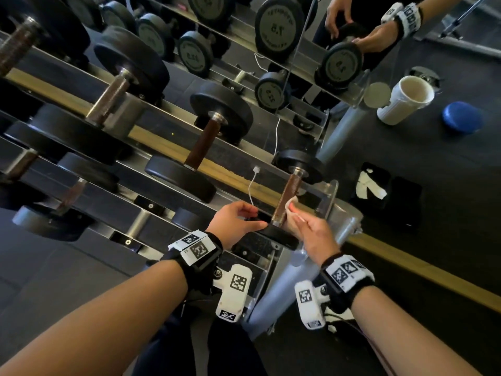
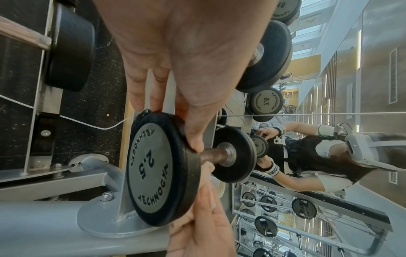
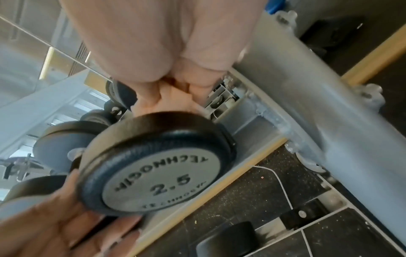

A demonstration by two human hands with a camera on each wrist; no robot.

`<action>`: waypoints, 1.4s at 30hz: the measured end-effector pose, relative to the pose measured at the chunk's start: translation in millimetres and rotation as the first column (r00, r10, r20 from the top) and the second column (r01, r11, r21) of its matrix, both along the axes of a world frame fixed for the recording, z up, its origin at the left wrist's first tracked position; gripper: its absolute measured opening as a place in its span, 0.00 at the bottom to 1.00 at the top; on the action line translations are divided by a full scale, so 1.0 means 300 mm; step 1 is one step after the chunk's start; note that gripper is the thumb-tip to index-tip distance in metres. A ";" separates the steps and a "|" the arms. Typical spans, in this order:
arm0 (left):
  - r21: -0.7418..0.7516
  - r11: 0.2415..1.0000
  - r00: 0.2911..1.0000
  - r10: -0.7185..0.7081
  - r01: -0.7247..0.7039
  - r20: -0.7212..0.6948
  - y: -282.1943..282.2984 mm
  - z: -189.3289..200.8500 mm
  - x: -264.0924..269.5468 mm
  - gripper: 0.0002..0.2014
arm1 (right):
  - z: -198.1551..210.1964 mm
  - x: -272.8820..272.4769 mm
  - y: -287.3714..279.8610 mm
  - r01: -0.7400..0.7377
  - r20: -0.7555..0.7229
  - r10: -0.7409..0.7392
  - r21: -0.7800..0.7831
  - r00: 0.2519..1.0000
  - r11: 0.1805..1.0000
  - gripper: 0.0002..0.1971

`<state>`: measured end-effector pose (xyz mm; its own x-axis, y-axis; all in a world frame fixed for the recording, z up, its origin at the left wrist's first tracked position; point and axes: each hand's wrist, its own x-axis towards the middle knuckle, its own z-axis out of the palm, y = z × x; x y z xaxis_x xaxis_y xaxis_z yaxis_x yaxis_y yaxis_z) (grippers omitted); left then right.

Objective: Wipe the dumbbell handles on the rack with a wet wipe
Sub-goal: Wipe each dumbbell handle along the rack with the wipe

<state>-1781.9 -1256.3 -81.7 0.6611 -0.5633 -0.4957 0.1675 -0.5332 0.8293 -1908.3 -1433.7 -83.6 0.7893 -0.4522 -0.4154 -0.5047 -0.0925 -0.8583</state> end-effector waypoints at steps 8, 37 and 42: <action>-0.005 1.000 1.000 0.001 -0.001 -0.004 0.003 0.003 0.000 0.17 | 0.047 0.063 -0.066 0.299 0.088 -0.295 -0.047 0.952 0.953 0.15; -0.073 0.996 0.998 0.045 -0.041 0.054 0.667 -0.057 0.173 0.07 | 0.225 0.060 0.605 0.164 0.374 0.008 -0.427 0.928 0.889 0.12; 0.044 0.996 0.994 0.076 -0.080 0.080 0.830 -0.227 0.168 0.08 | -0.074 0.102 0.730 -0.025 0.115 0.066 -0.326 0.991 0.945 0.09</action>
